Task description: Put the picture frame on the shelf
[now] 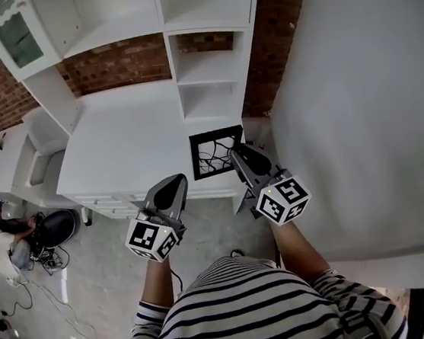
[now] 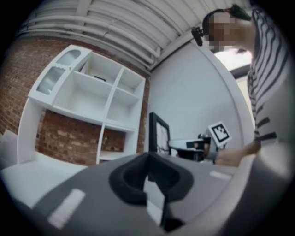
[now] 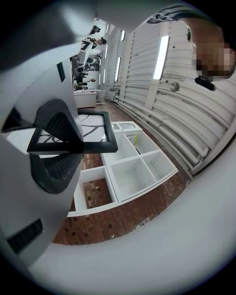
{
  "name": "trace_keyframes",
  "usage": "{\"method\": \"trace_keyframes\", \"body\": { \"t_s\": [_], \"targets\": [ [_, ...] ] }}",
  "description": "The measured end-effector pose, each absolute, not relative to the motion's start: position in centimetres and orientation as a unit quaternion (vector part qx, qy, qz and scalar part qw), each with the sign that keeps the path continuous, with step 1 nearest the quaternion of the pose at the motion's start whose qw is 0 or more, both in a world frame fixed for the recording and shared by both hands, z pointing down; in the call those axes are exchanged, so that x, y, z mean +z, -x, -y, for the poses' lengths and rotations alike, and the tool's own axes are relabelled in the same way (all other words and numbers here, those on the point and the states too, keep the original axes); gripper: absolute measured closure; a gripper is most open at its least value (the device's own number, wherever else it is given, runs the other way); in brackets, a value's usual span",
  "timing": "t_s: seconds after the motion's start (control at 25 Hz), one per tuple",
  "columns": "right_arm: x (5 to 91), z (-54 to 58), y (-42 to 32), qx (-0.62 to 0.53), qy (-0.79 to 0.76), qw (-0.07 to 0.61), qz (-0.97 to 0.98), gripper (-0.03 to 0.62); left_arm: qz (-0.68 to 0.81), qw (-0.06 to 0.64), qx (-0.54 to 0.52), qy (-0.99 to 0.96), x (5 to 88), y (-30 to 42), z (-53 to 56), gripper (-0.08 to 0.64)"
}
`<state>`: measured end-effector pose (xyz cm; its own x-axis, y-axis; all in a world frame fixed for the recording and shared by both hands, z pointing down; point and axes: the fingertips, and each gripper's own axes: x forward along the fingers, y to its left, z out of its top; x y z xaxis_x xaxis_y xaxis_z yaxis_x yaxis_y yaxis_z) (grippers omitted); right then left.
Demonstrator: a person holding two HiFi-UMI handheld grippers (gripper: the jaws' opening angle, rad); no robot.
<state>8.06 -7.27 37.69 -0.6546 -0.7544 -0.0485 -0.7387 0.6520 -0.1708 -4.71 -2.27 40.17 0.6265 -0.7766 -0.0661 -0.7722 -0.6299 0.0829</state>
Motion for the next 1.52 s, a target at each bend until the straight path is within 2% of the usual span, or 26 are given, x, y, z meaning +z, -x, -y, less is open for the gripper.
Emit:
{"method": "trace_keyframes", "body": {
  "t_s": [0.36,0.76,1.32,1.52],
  "targets": [
    [36.4,11.0,-12.4,-0.078,0.401,0.044,-0.912,0.520,0.425,0.018,-0.038,-0.904,38.2,-1.3,5.8,0.554],
    [36.4,16.0,-13.5,-0.075,0.419,0.028,-0.904,0.520,0.400,0.005,-0.033,-0.916,37.9,-3.3,11.4,0.554],
    [30.3,30.3,-11.9,-0.012,0.472,0.032,-0.881,0.520,0.365,-0.051,-0.051,-0.928,32.4,0.1,27.1,0.554],
    [25.8,34.2,-11.3,0.013,0.484,0.052,-0.873,0.518,0.353,-0.066,-0.046,-0.932,29.7,1.2,31.3,0.554]
  ]
}}
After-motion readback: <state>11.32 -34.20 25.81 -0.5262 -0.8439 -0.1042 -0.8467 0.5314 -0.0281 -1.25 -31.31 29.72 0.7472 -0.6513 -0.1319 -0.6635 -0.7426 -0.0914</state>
